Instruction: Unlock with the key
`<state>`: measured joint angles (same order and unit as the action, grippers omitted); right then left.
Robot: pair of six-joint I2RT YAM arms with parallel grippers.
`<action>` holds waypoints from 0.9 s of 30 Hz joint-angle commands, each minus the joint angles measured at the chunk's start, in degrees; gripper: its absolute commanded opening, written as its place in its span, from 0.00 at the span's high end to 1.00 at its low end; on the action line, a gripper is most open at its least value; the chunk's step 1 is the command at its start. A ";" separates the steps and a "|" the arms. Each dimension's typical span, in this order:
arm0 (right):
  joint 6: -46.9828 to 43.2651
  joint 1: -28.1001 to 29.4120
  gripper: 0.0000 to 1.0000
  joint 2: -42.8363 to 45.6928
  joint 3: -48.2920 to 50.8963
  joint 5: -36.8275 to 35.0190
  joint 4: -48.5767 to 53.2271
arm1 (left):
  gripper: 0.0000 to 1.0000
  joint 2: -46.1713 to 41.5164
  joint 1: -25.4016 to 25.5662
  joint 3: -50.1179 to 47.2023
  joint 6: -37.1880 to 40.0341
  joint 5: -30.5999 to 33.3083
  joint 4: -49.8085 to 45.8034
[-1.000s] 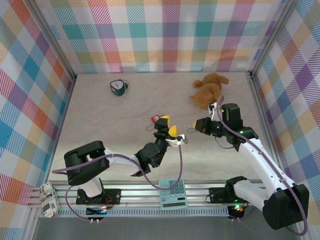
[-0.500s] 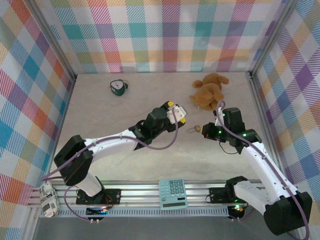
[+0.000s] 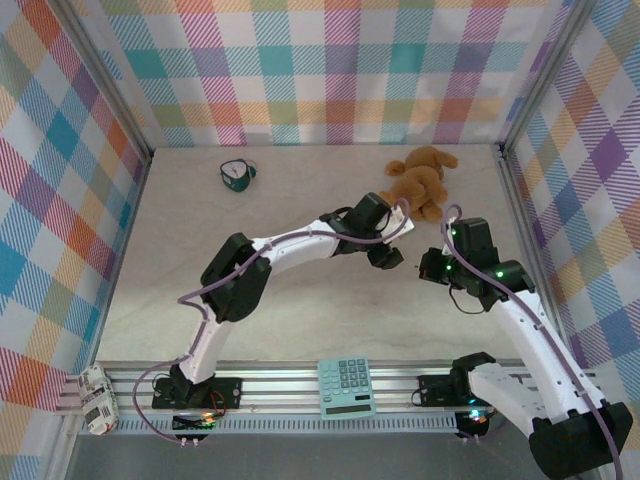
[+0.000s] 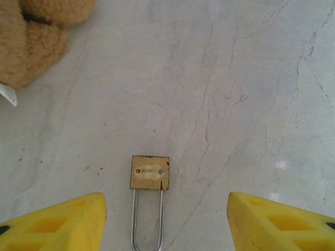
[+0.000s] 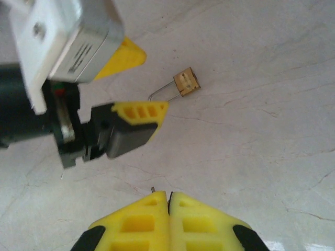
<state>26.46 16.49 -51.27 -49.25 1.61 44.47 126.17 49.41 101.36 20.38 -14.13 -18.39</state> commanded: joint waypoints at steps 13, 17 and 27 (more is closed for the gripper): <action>-0.09 0.08 0.95 3.15 -1.90 1.20 2.39 | 0.47 14.56 1.21 16.93 -1.54 2.74 -12.91; 0.03 0.14 0.95 3.67 -2.06 2.16 2.33 | 0.53 16.54 1.67 19.28 -2.27 4.44 -13.42; -0.27 0.03 0.95 4.35 -2.60 2.79 2.42 | 0.67 17.27 1.66 18.12 -2.56 5.01 -14.04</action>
<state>26.48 16.49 -47.75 -50.00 3.55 46.19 142.04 50.52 119.52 18.41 -9.41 -29.91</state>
